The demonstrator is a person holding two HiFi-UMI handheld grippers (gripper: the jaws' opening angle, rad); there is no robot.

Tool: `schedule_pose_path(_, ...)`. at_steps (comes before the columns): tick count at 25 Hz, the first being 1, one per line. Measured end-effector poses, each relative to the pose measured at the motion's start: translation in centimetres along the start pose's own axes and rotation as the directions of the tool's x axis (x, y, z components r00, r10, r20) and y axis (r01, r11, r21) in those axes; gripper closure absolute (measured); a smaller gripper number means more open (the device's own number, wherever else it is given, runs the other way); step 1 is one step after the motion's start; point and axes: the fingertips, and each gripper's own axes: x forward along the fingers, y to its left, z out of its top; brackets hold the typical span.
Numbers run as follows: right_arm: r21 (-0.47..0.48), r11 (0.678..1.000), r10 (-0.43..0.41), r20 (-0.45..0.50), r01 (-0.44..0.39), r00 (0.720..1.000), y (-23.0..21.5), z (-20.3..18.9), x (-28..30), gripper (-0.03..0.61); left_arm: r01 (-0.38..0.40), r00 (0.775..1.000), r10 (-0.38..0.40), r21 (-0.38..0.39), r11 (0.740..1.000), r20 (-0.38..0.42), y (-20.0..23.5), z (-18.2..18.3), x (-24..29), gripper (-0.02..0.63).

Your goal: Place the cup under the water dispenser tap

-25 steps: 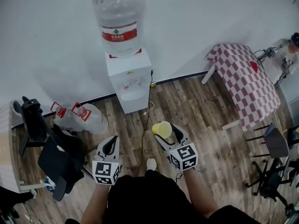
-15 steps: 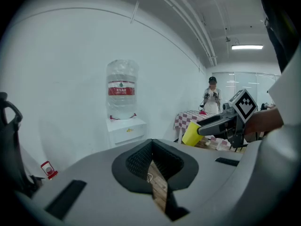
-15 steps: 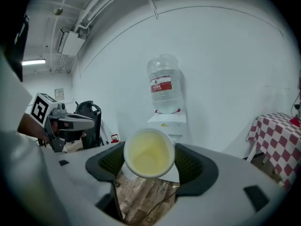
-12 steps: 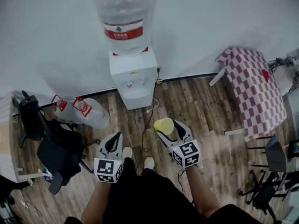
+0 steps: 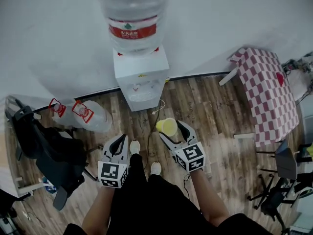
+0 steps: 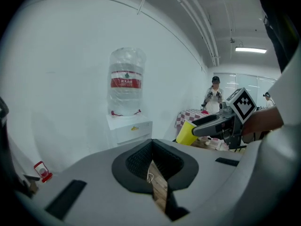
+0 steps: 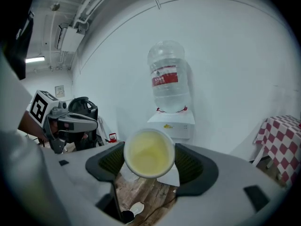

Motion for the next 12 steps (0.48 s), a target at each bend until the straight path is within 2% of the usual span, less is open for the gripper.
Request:
schedule_pose_path(8, -0.002, 0.998, -0.058, -0.020, 0.058, 0.998, -1.1, -0.5, 8.5, 0.232, 0.019, 0.999, -0.020, -0.011, 1.000, -0.027, 4.4, -1.6, 5.2, 0.600)
schedule_pose_path(12, -0.054, 0.995, -0.086, -0.067, 0.082, 0.994, -1.9, -2.2, 14.4, 0.232, 0.013, 0.999, -0.015, -0.039, 0.999, -0.043, 7.1, -3.7, 8.6, 0.600)
